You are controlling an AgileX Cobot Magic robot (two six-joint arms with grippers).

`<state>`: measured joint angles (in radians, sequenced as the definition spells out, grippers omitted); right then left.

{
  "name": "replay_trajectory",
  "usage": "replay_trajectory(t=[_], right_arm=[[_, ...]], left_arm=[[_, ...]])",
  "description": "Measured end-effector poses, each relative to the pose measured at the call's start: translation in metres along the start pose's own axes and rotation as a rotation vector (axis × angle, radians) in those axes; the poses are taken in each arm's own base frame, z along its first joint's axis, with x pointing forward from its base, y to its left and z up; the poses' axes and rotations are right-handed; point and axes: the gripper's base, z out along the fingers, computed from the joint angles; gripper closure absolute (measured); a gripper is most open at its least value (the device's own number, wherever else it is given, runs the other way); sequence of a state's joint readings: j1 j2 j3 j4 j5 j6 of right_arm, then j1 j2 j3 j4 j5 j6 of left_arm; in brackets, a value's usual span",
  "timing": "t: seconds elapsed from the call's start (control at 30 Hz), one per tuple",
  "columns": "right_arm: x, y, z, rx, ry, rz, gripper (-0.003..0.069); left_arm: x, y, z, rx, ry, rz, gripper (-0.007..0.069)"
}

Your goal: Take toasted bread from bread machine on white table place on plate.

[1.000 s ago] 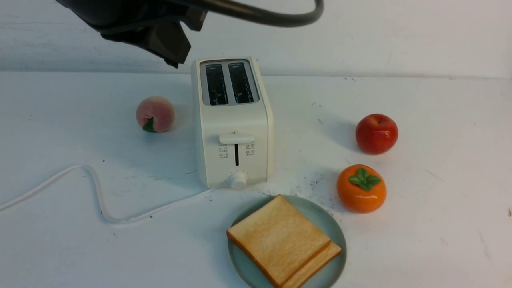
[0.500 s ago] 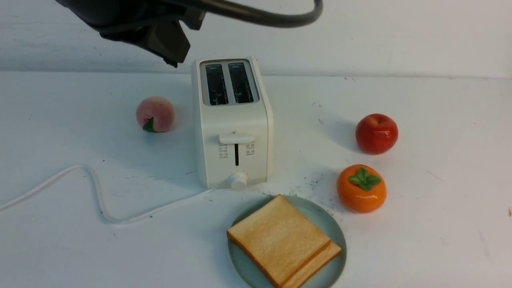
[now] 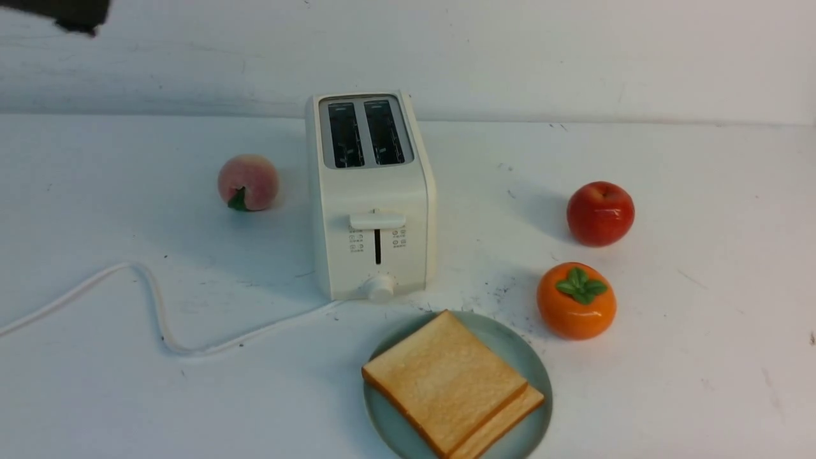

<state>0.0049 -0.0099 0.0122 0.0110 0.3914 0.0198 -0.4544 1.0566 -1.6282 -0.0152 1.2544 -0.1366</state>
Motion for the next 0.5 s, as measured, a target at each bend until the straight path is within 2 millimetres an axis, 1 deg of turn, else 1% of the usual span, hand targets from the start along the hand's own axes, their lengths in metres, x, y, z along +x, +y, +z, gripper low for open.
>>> replay_trajectory(t=[0.03, 0.07, 0.1, 0.13, 0.17, 0.2, 0.23, 0.27, 0.3, 0.33, 0.37, 0.4, 0.43, 0.5], right_arm=[[0.000, 0.000, 0.000, 0.000, 0.000, 0.000, 0.0593], [0.000, 0.000, 0.000, 0.000, 0.000, 0.000, 0.0592], [0.000, 0.000, 0.000, 0.000, 0.000, 0.000, 0.0591], [0.000, 0.000, 0.000, 0.000, 0.000, 0.000, 0.0591], [0.000, 0.000, 0.000, 0.000, 0.000, 0.000, 0.0589], [0.000, 0.000, 0.000, 0.000, 0.000, 0.000, 0.0587], [0.000, 0.000, 0.000, 0.000, 0.000, 0.000, 0.0585], [0.000, 0.000, 0.000, 0.000, 0.000, 0.000, 0.0585], [0.000, 0.000, 0.000, 0.000, 0.000, 0.000, 0.0583], [0.000, 0.000, 0.000, 0.000, 0.000, 0.000, 0.0583], [0.000, 0.000, 0.000, 0.000, 0.000, 0.000, 0.0582], [0.000, 0.000, 0.000, 0.000, 0.000, 0.000, 0.0582], [0.000, 0.000, 0.000, 0.000, 0.000, 0.000, 0.0578], [0.000, 0.000, 0.000, 0.000, 0.000, 0.000, 0.0576]], left_arm=[[0.013, 0.002, -0.002, -0.010, 0.017, -0.001, 0.0638], [0.021, 0.004, -0.008, -0.017, 0.014, -0.002, 0.0638], [0.039, 0.007, -0.009, -0.021, 0.041, -0.014, 0.0638], [0.040, 0.007, -0.016, -0.018, 0.022, -0.014, 0.0638], [0.063, 0.009, -0.015, -0.012, 0.052, -0.036, 0.0638], [0.077, 0.011, -0.013, -0.007, 0.063, -0.049, 0.0638], [0.096, 0.013, -0.017, 0.004, 0.035, -0.071, 0.0638], [0.098, 0.013, -0.014, 0.004, 0.042, -0.075, 0.0638], [0.123, 0.015, -0.017, 0.025, -0.014, -0.114, 0.0638], [0.126, 0.016, -0.017, 0.027, -0.021, -0.119, 0.0638], [0.150, 0.019, -0.009, 0.045, -0.072, -0.167, 0.0638], [0.151, 0.019, -0.012, 0.048, -0.082, -0.172, 0.0638], [0.175, 0.022, 0.000, 0.066, -0.144, -0.225, 0.0638], [0.192, 0.025, 0.008, 0.086, -0.206, -0.273, 0.0638]])
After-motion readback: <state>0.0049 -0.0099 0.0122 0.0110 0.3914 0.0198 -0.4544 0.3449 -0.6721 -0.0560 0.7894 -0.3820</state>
